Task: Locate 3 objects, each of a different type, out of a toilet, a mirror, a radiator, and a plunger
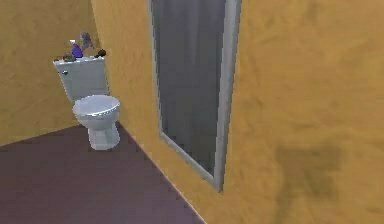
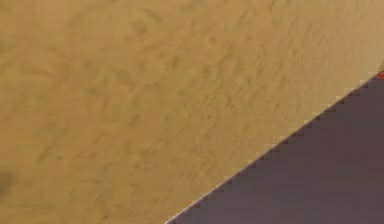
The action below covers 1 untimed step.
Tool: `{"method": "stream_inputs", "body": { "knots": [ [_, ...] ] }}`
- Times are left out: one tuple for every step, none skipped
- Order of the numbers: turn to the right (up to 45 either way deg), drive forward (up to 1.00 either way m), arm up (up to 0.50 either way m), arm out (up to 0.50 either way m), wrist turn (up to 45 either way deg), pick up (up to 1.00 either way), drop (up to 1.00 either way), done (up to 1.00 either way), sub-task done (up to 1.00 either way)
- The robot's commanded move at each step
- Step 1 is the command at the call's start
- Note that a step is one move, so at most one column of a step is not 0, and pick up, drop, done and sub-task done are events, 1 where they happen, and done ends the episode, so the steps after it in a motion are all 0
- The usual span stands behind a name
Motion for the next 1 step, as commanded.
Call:
{"method": "stream_inputs", "body": {
  "knots": [
    [0.0,0.00,0.00,0.00,0.0,0.00,0.00,0.00,1.00]
  ]
}}
